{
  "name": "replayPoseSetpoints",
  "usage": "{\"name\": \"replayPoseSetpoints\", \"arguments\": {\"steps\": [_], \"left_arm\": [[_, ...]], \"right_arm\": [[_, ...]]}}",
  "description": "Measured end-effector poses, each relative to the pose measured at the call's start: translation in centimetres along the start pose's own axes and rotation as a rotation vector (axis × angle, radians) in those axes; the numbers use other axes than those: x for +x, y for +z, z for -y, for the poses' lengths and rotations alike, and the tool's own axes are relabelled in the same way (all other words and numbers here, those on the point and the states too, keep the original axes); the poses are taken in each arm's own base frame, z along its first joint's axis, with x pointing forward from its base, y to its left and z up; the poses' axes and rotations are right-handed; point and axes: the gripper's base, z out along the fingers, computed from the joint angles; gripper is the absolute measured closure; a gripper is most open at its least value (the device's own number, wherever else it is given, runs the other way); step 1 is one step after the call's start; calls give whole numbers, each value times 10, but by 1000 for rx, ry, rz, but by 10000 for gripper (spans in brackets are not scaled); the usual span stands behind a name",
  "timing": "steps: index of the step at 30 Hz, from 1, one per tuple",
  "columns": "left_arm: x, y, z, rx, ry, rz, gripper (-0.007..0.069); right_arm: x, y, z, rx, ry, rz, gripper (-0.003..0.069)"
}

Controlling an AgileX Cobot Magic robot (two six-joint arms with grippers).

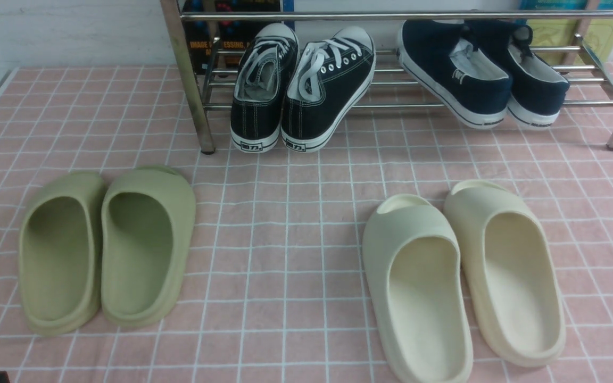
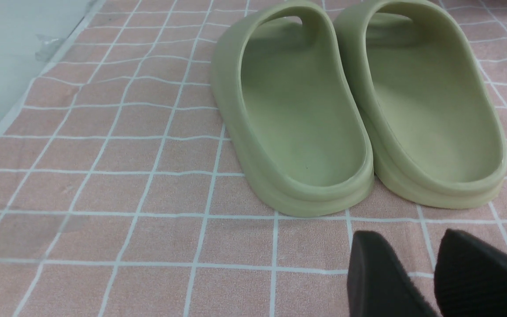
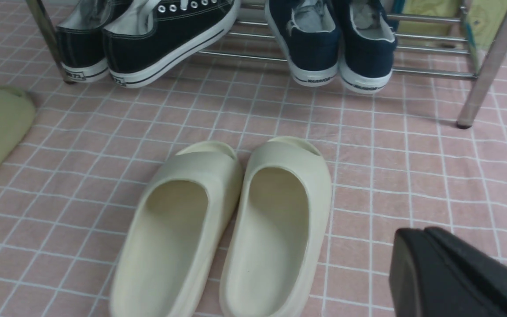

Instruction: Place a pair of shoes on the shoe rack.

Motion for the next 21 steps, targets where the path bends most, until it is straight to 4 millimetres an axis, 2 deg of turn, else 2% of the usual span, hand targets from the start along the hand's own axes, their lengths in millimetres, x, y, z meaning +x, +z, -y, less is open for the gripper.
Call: {"name": "replayPoseSetpoints", "arguments": {"steps": [4,10,15,21], "left_arm": [[0,0,0,0,0,0,386],[0,0,0,0,0,0,386],[0,0,0,0,0,0,386],[0,0,0,0,0,0,386]], "right_arm": [[11,-3,1,13,-4,41,670],[16,3,-1,-22,33,59,670],[16,14,0,-40,73,156,678],[26,30,4,-19,31,187,678]]}}
